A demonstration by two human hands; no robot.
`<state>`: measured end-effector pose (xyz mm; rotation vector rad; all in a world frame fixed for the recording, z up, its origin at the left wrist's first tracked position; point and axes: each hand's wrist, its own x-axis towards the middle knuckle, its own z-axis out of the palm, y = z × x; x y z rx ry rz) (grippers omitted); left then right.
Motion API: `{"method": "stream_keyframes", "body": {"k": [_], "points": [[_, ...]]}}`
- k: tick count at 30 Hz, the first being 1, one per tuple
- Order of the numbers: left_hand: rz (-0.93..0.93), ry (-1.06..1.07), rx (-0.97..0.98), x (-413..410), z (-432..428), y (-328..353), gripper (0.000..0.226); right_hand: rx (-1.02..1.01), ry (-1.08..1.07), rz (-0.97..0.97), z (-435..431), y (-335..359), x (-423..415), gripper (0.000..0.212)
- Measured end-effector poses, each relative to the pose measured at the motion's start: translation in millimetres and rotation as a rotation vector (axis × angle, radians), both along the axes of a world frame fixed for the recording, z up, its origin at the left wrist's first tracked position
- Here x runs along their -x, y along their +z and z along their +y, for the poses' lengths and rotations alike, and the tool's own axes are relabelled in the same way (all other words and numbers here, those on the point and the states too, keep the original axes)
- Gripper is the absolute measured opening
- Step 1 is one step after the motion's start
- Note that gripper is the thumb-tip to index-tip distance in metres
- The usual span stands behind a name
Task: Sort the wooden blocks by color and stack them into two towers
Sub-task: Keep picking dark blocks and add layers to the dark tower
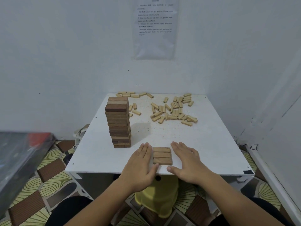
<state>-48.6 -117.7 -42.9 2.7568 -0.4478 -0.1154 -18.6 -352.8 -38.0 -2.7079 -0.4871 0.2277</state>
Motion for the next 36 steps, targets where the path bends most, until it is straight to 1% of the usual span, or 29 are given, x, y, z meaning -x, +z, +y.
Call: {"method": "stream_keyframes", "body": {"k": [2,6,10,14,18,21,24,30,33,36], "points": [[0.016,-0.004,0.079,-7,2,9,0.081,-0.042,-0.027,-0.020,-3,4,-3,0.092],[0.042,-0.043,0.095,-24,-1,24,0.088,-0.038,-0.003,-0.019,-2,11,-15,0.089],[0.067,-0.034,0.132,-32,-7,25,0.080,-0.051,0.041,0.001,4,13,-25,0.077],[0.080,0.006,0.152,-35,-7,21,0.077,-0.073,0.040,0.023,5,14,-30,0.074],[0.072,0.009,0.133,-34,-8,21,0.075,-0.065,0.041,0.030,7,12,-29,0.072],[0.086,0.003,0.100,-35,-9,26,0.079,-0.059,0.033,0.026,7,13,-28,0.072],[0.108,-0.005,0.035,-39,-7,36,0.085,-0.059,0.029,0.028,7,14,-25,0.072],[0.094,-0.076,-0.069,-42,-9,51,0.085,-0.082,0.024,-0.004,6,15,-19,0.070],[0.135,-0.110,-0.065,-37,-6,61,0.096,-0.091,0.050,0.010,5,20,-8,0.066],[0.172,-0.122,0.008,-22,1,76,0.097,-0.126,0.063,0.078,3,37,7,0.067]]}}
